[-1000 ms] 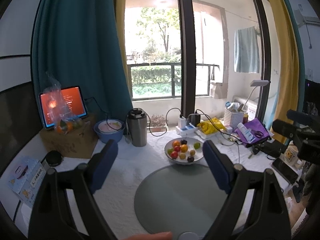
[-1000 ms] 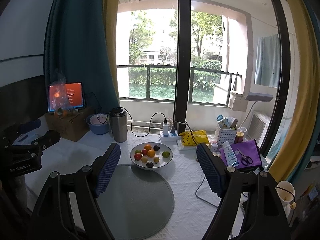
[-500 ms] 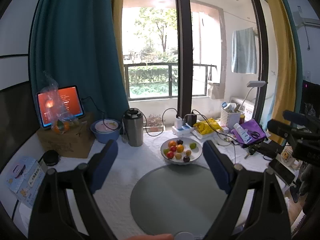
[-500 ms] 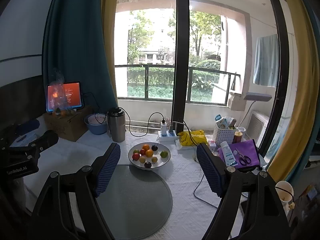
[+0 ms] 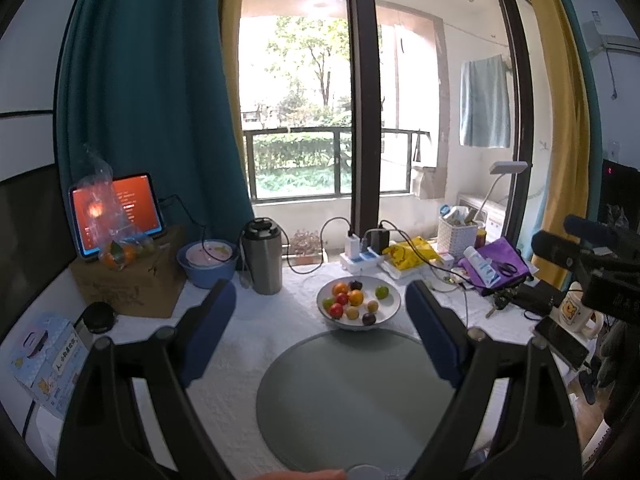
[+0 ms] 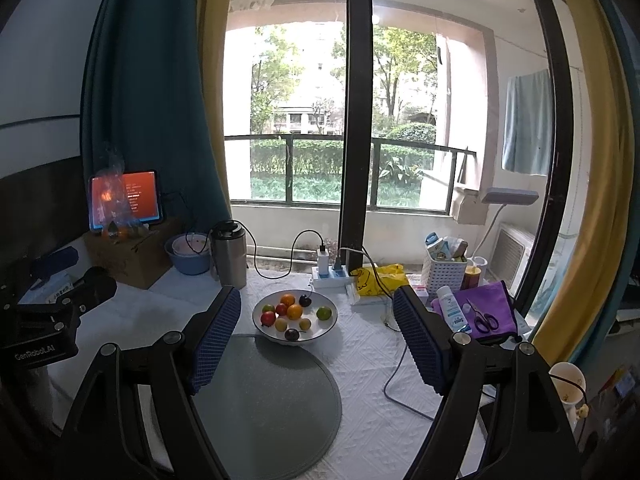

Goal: Organize fruits

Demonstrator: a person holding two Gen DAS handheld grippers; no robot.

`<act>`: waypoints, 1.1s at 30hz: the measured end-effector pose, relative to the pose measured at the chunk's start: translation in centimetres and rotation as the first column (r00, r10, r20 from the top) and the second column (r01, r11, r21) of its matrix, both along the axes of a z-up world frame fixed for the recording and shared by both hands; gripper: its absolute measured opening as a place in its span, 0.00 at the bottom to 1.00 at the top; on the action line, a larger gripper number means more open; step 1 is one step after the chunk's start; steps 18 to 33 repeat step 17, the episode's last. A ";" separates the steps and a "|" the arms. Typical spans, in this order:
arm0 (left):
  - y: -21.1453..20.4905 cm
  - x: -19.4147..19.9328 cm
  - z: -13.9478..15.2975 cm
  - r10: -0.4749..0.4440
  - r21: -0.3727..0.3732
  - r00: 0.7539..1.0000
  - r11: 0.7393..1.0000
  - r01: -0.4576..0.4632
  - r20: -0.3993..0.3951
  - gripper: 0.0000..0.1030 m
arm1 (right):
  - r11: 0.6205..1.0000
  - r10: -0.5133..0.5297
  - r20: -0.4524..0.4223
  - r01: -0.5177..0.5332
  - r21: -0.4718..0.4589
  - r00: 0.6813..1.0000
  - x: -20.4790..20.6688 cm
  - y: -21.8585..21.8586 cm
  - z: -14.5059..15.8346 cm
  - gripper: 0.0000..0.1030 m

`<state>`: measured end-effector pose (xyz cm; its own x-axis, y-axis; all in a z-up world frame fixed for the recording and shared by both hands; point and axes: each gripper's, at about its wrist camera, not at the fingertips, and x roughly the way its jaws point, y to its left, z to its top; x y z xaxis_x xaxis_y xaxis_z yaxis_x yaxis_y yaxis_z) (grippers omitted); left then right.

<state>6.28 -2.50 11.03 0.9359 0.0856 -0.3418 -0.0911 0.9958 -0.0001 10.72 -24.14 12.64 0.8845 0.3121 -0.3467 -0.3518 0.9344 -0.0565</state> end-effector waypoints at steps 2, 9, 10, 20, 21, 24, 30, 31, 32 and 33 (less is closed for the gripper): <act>0.1 0.1 0.0 -0.001 -0.006 1.000 1.000 0.001 -0.001 0.85 | 1.000 0.001 -0.002 -0.001 -0.002 1.000 0.1 0.1 0.0 0.79; 0.6 -0.1 0.1 0.003 -0.024 1.000 1.000 -0.003 0.007 0.85 | 1.000 0.000 -0.005 0.000 -0.006 1.000 0.1 0.2 -0.1 0.79; 0.6 -0.1 0.1 0.003 -0.025 1.000 1.000 -0.003 0.007 0.85 | 1.000 0.001 -0.006 -0.001 -0.006 1.000 0.2 0.3 -0.1 0.79; 0.5 0.0 0.0 -0.004 -0.020 1.000 1.000 0.004 0.019 0.85 | 1.000 0.006 -0.011 -0.006 -0.014 1.000 0.4 0.3 -0.3 0.79; 0.5 0.0 0.0 -0.004 -0.020 1.000 1.000 0.004 0.019 0.85 | 1.000 0.006 -0.011 -0.006 -0.014 1.000 0.4 0.3 -0.3 0.79; 0.5 0.0 0.0 -0.004 -0.020 1.000 1.000 0.004 0.019 0.85 | 1.000 0.006 -0.011 -0.006 -0.014 1.000 0.4 0.3 -0.3 0.79; 0.5 0.0 0.0 -0.004 -0.020 1.000 1.000 0.004 0.019 0.85 | 1.000 0.006 -0.011 -0.006 -0.014 1.000 0.4 0.3 -0.3 0.79; 0.5 0.0 0.0 -0.004 -0.020 1.000 1.000 0.004 0.019 0.85 | 1.000 0.006 -0.011 -0.006 -0.014 1.000 0.4 0.3 -0.3 0.79; 0.5 0.0 0.0 -0.004 -0.020 1.000 1.000 0.004 0.019 0.85 | 1.000 0.006 -0.011 -0.006 -0.014 1.000 0.4 0.3 -0.3 0.79; 0.5 0.0 0.0 -0.004 -0.020 1.000 1.000 0.004 0.019 0.85 | 1.000 0.006 -0.011 -0.006 -0.014 1.000 0.4 0.3 -0.3 0.79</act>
